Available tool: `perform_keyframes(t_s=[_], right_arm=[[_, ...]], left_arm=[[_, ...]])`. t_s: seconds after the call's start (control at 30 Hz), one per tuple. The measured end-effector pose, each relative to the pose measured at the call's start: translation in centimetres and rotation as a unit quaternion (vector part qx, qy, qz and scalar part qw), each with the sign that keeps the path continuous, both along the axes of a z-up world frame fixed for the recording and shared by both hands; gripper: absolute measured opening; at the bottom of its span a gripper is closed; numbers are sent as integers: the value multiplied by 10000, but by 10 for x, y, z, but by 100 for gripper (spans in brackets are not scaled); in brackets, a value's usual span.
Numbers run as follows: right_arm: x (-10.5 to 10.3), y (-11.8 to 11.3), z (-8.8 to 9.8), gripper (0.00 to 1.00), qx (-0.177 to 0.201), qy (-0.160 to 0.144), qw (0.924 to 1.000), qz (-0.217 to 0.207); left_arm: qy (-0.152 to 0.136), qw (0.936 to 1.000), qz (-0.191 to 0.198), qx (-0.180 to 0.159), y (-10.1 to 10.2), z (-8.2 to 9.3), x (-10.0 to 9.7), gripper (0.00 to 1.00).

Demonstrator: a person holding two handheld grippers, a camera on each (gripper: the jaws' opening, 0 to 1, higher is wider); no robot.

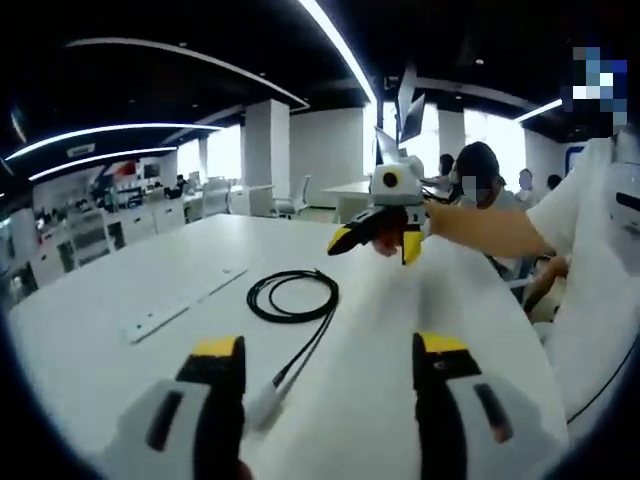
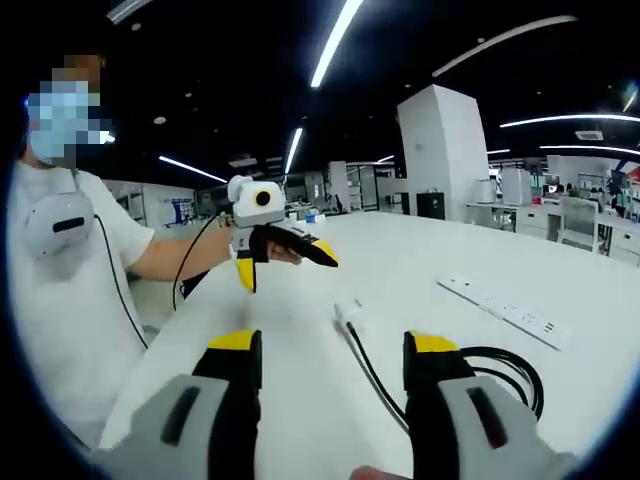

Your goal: Plug the desk Type‑C cable into the charger adapter.

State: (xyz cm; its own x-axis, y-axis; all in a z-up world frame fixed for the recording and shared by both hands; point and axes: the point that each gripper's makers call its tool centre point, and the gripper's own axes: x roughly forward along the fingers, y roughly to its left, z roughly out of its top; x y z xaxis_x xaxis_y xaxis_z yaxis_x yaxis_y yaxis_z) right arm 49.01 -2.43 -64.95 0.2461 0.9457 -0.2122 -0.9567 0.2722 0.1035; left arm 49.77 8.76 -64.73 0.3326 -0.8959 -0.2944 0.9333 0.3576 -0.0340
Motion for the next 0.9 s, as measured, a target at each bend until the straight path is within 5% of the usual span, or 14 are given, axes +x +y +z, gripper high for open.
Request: perform_keyframes(t_s=[0.3,0.4,0.9], right_arm=[[-2,0,-2,58,5,34,10000,16],[-5,-1,13,59,451,109,9989,64],[-16,-4,14,60,520,97,9985,108]], left_arm=[[1,10000,11,-12,0,-1,0,71],[62,9998,-34,-186,-2,4,-3,74],[139,9989,-204,-387,-14,9,-26,76]])
